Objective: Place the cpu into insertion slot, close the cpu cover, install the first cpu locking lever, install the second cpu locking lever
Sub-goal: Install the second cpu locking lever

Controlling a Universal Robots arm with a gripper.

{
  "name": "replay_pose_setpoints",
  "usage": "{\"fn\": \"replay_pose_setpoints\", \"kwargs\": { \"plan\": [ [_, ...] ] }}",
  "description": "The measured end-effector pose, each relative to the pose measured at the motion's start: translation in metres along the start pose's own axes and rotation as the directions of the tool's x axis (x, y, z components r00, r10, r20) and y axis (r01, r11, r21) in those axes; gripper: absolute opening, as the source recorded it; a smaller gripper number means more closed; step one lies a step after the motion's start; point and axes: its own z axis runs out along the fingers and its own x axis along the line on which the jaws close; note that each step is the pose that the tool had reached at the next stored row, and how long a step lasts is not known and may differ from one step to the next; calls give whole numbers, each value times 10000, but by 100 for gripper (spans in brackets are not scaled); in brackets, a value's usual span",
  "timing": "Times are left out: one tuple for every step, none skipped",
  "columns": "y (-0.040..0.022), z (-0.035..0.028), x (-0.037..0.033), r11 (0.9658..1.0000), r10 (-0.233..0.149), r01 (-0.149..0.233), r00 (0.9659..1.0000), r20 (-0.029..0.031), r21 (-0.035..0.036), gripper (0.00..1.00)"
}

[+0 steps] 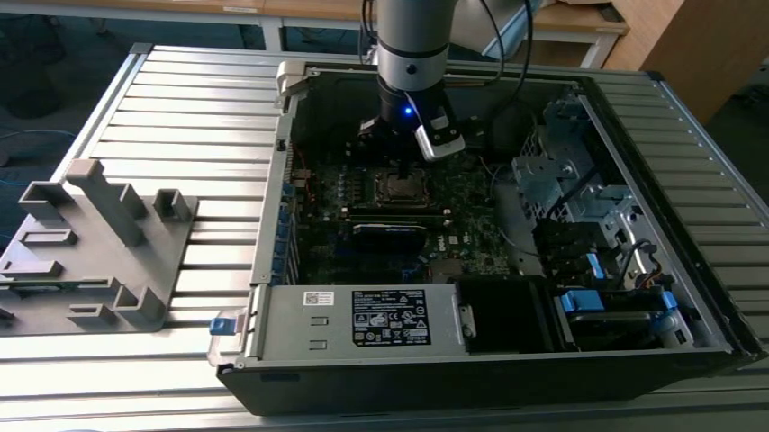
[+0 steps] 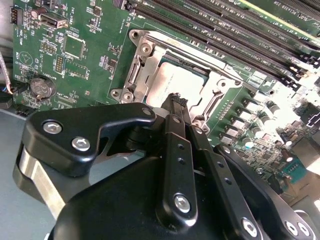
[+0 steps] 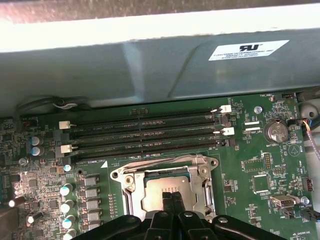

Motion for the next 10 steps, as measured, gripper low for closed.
{"fn": "replay_pose_setpoints", "kwargs": {
  "plan": [
    [0, 0, 0, 10000, 0, 0, 10000, 0, 0, 11],
    [0, 0, 0, 10000, 0, 0, 10000, 1, -3, 11],
    [1, -7, -1, 10000, -1, 1, 10000, 0, -1, 11],
    [1, -12, -1, 10000, 0, 0, 10000, 0, -1, 11],
    [1, -13, -1, 10000, -1, 1, 10000, 0, 0, 11],
    [1, -13, -1, 10000, 0, 0, 10000, 0, -1, 11],
    [1, -14, -1, 10000, 0, 0, 10000, 0, -1, 11],
    [1, -14, -1, 10000, 0, 0, 10000, 1, -1, 11],
    [1, -18, -1, 10000, 0, 0, 10000, 0, -1, 11],
    [2, -28, -2, 10000, 0, 0, 10000, 0, 0, 11]
  ]
}}
